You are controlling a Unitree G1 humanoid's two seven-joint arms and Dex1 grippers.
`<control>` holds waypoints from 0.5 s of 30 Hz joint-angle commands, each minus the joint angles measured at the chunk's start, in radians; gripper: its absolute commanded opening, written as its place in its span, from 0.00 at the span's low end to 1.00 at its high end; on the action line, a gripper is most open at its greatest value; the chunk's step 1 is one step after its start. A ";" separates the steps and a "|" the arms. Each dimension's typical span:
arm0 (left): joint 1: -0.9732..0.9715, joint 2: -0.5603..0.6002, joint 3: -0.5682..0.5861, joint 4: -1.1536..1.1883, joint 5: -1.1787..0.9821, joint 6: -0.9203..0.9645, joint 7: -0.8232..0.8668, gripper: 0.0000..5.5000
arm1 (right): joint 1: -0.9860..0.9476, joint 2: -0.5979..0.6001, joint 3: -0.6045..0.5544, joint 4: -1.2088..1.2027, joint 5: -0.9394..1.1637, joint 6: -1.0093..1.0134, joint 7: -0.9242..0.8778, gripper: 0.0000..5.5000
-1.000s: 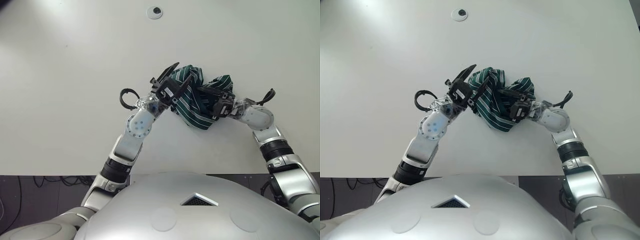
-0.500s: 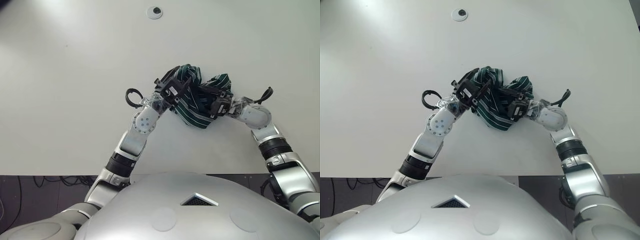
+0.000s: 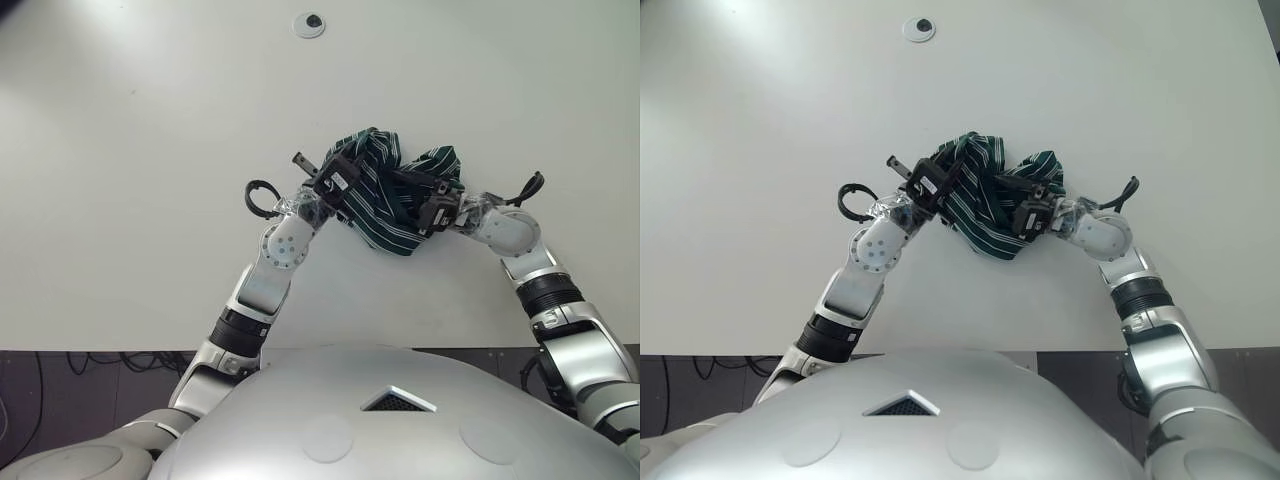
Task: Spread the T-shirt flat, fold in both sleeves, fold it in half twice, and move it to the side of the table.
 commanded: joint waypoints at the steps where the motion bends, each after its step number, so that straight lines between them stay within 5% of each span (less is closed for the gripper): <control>1: 0.010 0.011 0.013 -0.025 0.006 0.015 0.004 0.01 | 0.012 0.024 0.026 0.027 -0.045 0.043 0.012 0.43; 6: 0.020 0.026 0.028 -0.060 0.006 0.018 0.000 0.01 | 0.010 0.028 0.021 0.032 -0.051 0.042 0.007 0.43; 10: 0.055 0.144 0.086 -0.151 -0.066 -0.064 -0.107 0.01 | 0.010 0.025 0.000 0.031 -0.038 0.056 -0.005 0.43; 15: 0.136 0.432 0.158 -0.304 -0.434 -0.376 -0.541 0.01 | -0.004 0.061 -0.123 -0.046 0.193 0.206 0.003 0.43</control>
